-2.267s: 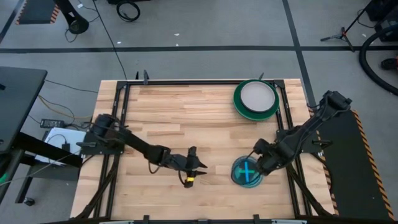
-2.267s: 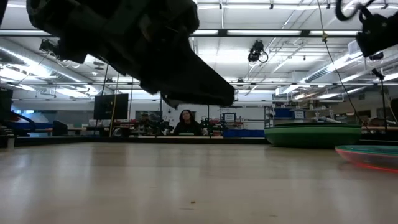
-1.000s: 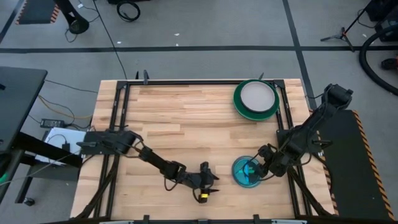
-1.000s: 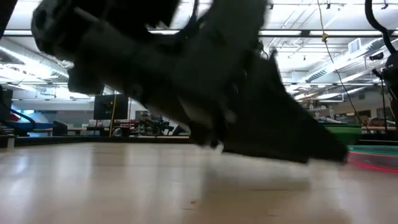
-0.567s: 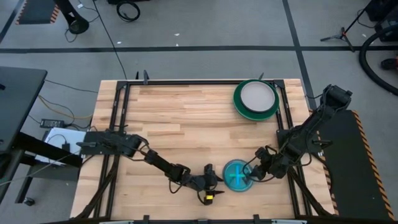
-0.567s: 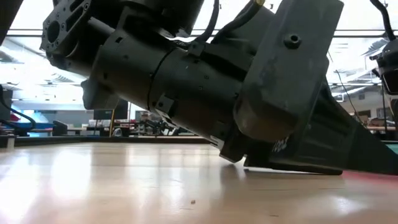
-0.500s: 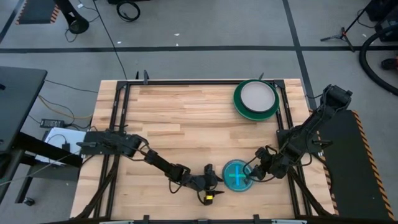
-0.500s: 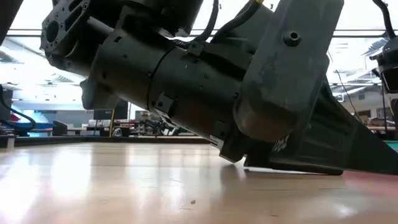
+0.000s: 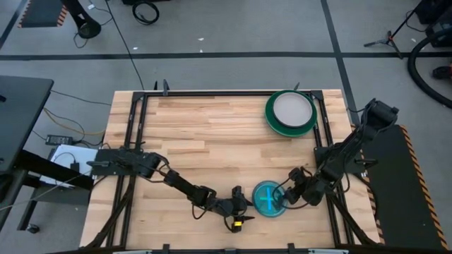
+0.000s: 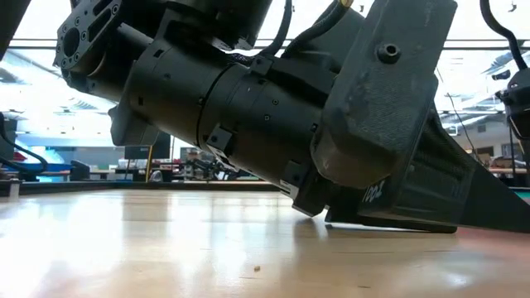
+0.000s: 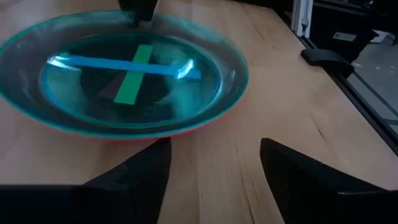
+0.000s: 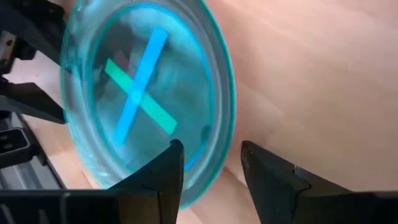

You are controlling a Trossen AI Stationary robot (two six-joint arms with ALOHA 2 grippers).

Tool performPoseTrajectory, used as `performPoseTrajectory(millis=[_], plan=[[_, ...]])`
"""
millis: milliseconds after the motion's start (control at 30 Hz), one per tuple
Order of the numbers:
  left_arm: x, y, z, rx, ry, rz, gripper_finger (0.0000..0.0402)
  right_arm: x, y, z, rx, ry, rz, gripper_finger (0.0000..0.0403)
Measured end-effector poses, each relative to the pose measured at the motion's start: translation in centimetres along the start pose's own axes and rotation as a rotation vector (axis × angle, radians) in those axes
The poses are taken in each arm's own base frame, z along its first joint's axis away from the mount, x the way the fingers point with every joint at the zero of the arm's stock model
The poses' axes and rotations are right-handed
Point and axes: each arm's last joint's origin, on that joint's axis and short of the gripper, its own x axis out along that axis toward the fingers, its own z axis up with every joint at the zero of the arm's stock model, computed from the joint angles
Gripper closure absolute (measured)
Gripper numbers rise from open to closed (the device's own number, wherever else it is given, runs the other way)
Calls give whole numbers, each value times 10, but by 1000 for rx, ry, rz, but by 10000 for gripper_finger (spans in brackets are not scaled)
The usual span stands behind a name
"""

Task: Stack plastic plates
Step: Stack the stacked plates on top of the white plate

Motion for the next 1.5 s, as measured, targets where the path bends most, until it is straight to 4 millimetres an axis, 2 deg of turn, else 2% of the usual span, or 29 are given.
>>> performPoseTrajectory(millis=[233,367,500,733,900,1033,1133,1267,1400,1500], plan=[[0,0,0,2,1,0,148,2,4,1,6,-25,52,232],[0,0,0,14,4,1,148,5,4,3,17,-35,43,247],[-2,0,2,42,28,7,148,8,4,6,41,-60,31,286],[-10,-2,17,67,71,22,148,10,2,12,8,-100,15,389],[-17,-9,21,91,111,15,148,10,3,14,11,-106,14,388],[-33,-17,27,113,218,24,148,5,6,18,12,-98,23,395],[-49,-24,28,133,265,18,148,-4,14,27,8,-89,37,395],[-76,-24,23,139,297,0,151,-25,20,53,-20,-101,-46,395],[-107,-8,12,98,295,14,166,-59,24,91,-34,-154,-122,395],[-129,7,8,66,223,11,178,-94,25,121,-31,-224,-138,395]])
